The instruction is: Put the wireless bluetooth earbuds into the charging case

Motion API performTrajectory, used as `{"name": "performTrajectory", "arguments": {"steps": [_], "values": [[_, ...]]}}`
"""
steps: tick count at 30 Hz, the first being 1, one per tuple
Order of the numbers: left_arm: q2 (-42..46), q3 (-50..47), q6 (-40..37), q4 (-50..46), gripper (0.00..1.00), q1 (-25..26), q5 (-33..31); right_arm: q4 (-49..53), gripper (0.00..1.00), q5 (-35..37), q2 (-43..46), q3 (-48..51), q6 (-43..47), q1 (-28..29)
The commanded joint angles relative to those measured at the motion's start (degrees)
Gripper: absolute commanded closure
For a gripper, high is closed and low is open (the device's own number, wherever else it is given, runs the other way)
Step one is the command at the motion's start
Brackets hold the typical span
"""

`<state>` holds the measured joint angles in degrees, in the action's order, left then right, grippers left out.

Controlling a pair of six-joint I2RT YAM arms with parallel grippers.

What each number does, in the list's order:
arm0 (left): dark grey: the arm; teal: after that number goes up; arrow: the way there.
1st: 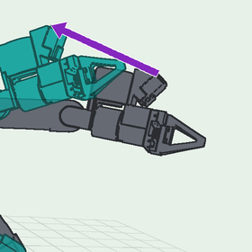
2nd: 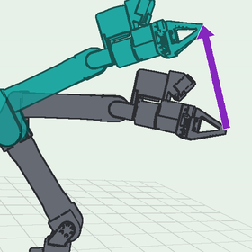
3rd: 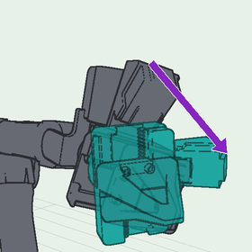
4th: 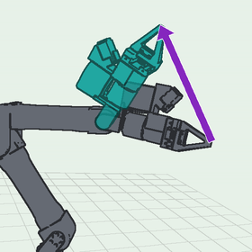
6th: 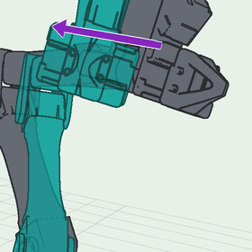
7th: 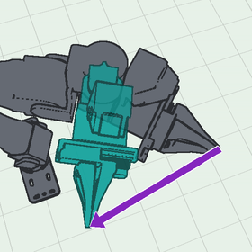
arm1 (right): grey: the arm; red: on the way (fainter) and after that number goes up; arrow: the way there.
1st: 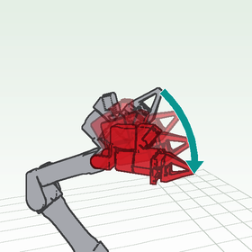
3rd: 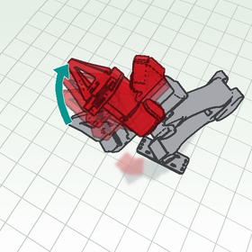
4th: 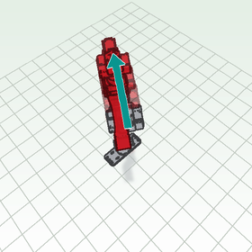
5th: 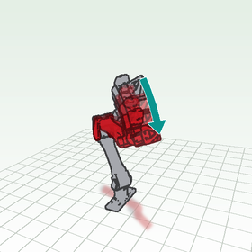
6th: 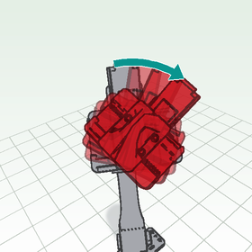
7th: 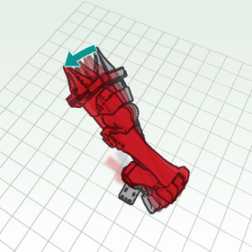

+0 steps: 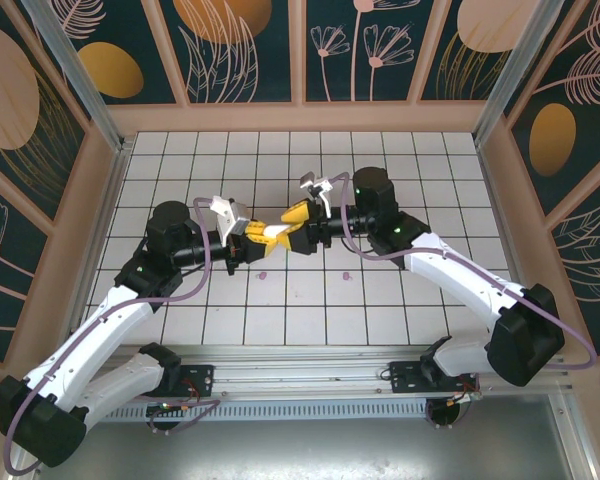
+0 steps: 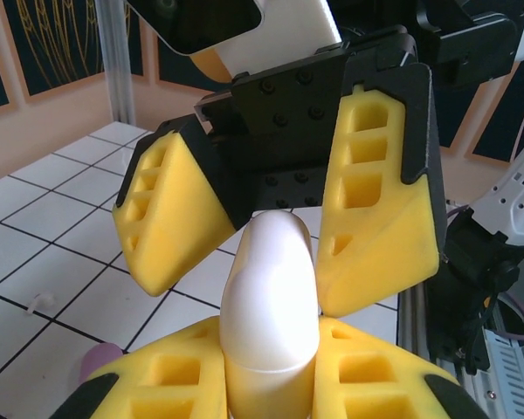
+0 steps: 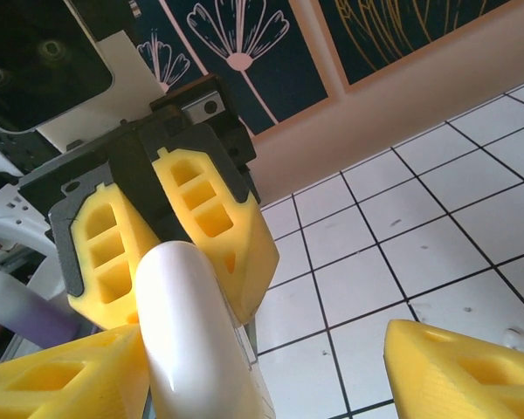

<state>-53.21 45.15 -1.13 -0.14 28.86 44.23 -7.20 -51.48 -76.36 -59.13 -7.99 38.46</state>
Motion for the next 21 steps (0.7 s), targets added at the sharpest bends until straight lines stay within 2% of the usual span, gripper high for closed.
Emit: {"name": "performTrajectory", "arguments": {"steps": [1, 7, 18, 21], "values": [[1.36, 0.03, 0.63, 2.60, 1.00, 0.48, 3.36, -1.18, 0.31, 5.72, -0.54, -1.87, -0.82, -1.99], [1.97, 0.14, 0.70, 2.69, 1.00, 0.49, 2.73, -0.15, 0.31, 10.58, -1.68, -2.84, -3.64, -4.15], [2.23, -1.88, 1.56, 2.35, 1.00, 0.36, -4.27, -1.53, 0.31, 8.51, -1.22, -2.74, -7.85, -4.98], [2.58, -2.50, 2.18, 1.45, 1.00, -0.05, -7.31, 0.50, 0.30, 11.17, -0.64, -3.22, -9.61, -5.14]]}}
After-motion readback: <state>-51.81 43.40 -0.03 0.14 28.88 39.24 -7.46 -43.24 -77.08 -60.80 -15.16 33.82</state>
